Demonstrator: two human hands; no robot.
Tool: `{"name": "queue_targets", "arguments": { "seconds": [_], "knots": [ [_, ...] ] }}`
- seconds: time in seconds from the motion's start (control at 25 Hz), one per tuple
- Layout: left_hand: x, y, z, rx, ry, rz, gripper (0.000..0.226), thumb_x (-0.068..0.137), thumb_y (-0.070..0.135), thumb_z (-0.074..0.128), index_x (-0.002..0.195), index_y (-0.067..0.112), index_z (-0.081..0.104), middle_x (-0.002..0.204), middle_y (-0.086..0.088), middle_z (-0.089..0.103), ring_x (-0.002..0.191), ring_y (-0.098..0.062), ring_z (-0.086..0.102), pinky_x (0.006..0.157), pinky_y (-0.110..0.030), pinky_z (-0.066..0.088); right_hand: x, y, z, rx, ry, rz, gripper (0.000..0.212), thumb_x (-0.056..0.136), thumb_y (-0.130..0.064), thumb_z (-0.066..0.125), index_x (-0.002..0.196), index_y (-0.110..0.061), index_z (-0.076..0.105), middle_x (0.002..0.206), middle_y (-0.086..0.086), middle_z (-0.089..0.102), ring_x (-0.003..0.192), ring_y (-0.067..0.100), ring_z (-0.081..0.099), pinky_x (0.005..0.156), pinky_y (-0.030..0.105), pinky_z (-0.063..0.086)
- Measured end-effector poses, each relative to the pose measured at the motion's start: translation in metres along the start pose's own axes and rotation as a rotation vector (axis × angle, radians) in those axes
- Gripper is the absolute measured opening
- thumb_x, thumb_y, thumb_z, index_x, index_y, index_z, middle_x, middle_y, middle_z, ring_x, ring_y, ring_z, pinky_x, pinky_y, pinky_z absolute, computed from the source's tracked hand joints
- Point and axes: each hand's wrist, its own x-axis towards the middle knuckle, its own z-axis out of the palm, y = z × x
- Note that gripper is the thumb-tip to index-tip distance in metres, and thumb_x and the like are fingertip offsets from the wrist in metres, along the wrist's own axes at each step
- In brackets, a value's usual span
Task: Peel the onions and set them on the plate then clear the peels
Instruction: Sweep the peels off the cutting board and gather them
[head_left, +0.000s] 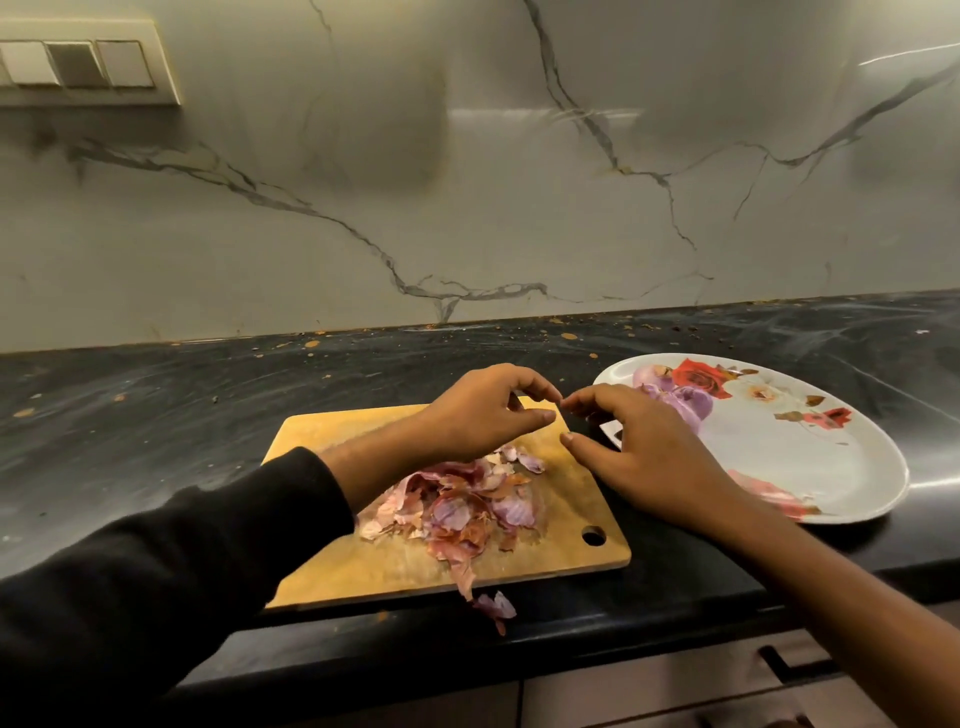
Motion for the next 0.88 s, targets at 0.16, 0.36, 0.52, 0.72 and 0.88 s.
{"name": "queue_targets", "arguments": {
  "seconds": [0.16,0.36,0.52,0.72,0.88],
  "knots": [
    [-0.031,-0.017,-0.021,-0.013,0.047,-0.05,0.029,0.096,0.029,0.062,0.126,0.027,0.062,0.122,0.013,0.061,0.104,-0.002,0.058,0.084,-0.019,0.05,-0.005,-0.015,0.014,0.03,-0.056,-0.048,0.035,0.093,-0.034,0.066,0.127,-0.026,0.061,0.121,-0.011,0.062,0.107,0.004,0.057,0.09,0.022,0.051],
    [-0.076,-0.036,-0.031,-0.041,0.106,-0.134,0.029,0.096,0.033,0.061,0.125,0.031,0.06,0.123,0.016,0.059,0.11,0.0,0.057,0.09,-0.025,0.051,-0.014,-0.022,0.032,0.036,-0.083,-0.062,0.03,0.094,-0.034,0.066,0.123,-0.027,0.064,0.118,-0.015,0.06,0.103,-0.004,0.051,0.078,0.001,0.035],
    [-0.103,-0.043,-0.032,-0.063,0.159,-0.163,0.031,0.095,0.035,0.061,0.125,0.032,0.058,0.123,0.019,0.058,0.111,0.003,0.056,0.092,-0.025,0.05,-0.022,-0.03,0.038,0.076,-0.104,-0.078,0.03,0.094,-0.034,0.065,0.124,-0.028,0.063,0.12,-0.014,0.062,0.108,-0.002,0.054,0.087,0.006,0.038],
    [-0.131,-0.04,-0.024,-0.052,0.201,-0.132,0.037,0.095,0.031,0.062,0.131,0.028,0.054,0.129,0.014,0.057,0.115,0.001,0.054,0.096,-0.018,0.047,-0.032,-0.038,0.04,0.12,-0.114,-0.081,0.036,0.093,-0.039,0.066,0.126,-0.028,0.061,0.123,-0.013,0.062,0.108,-0.004,0.054,0.083,0.002,0.037],
    [-0.152,-0.035,-0.012,0.11,0.245,-0.03,0.047,0.093,0.038,0.064,0.137,0.026,0.052,0.138,0.015,0.048,0.125,0.003,0.043,0.105,-0.012,0.034,-0.046,-0.046,0.036,0.143,-0.207,-0.195,0.049,0.086,-0.051,0.068,0.129,-0.031,0.057,0.126,-0.017,0.056,0.115,-0.012,0.049,0.092,0.001,0.036]
  ]
}}
